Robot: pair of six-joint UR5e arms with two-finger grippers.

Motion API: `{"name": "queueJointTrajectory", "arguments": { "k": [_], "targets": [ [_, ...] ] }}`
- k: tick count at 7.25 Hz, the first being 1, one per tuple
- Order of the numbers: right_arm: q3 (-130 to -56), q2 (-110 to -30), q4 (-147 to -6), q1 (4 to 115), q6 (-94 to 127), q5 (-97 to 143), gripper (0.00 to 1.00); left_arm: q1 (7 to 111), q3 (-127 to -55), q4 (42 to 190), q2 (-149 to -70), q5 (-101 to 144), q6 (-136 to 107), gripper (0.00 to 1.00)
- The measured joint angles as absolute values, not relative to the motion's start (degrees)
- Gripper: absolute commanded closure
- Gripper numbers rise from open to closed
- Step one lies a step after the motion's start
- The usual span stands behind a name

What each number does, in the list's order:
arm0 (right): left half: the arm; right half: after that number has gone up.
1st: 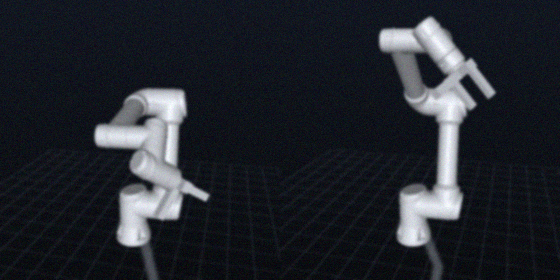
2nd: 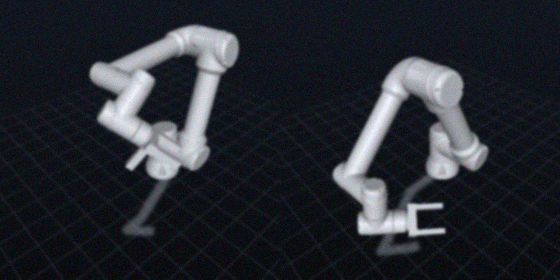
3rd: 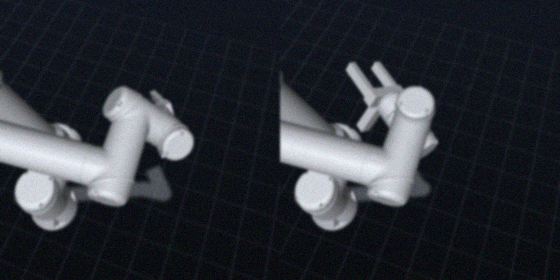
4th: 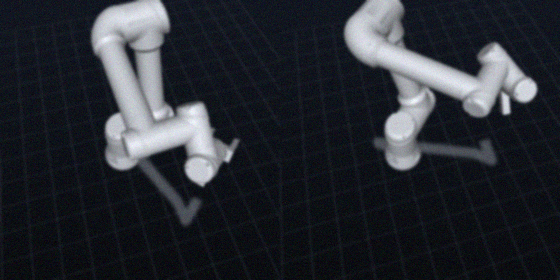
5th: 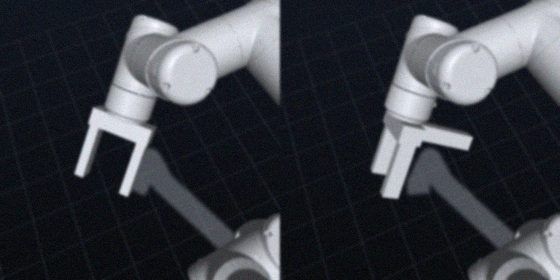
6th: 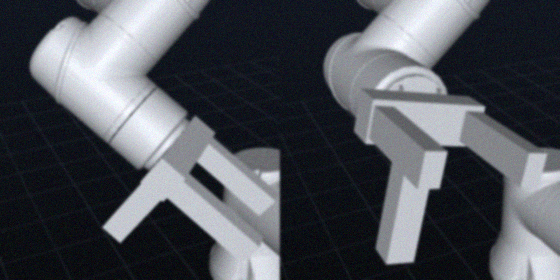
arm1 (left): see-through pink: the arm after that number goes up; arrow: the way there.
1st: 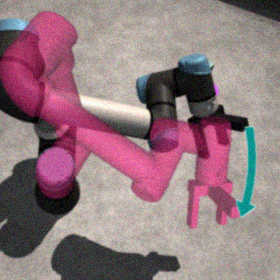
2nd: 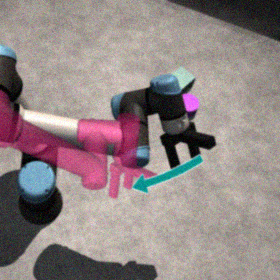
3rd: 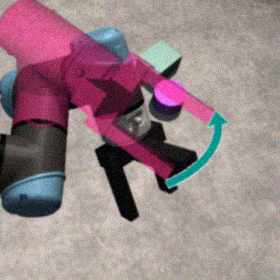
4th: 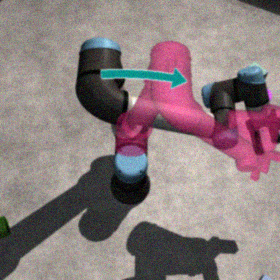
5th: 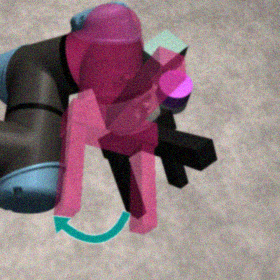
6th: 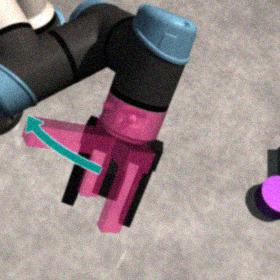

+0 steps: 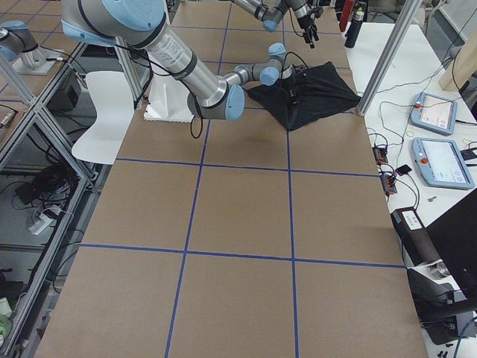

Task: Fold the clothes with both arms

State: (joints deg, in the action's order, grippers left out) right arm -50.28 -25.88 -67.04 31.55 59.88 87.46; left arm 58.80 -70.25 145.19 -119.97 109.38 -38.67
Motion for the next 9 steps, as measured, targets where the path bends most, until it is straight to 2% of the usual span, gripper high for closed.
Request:
{"name": "queueJointTrajectory", "arguments": {
  "k": [3, 5, 9],
  "targets": [
    [-51.0, -26.0, -67.0, 31.8, 61.7, 87.5, 1.0, 58.8, -70.3, 145.2, -120.0, 109.4, -38.7, 0.0],
    [-54.5, -27.5, -67.2, 32.6, 64.1, 87.8, 1.0, 58.8, -70.3, 145.2, -120.0, 109.4, -38.7, 0.0],
    [-73.0, -43.7, -67.4, 35.6, 64.6, 89.0, 1.0, 58.7, -70.3, 145.2, -120.0, 109.4, -38.7, 0.0]
  ]
}}
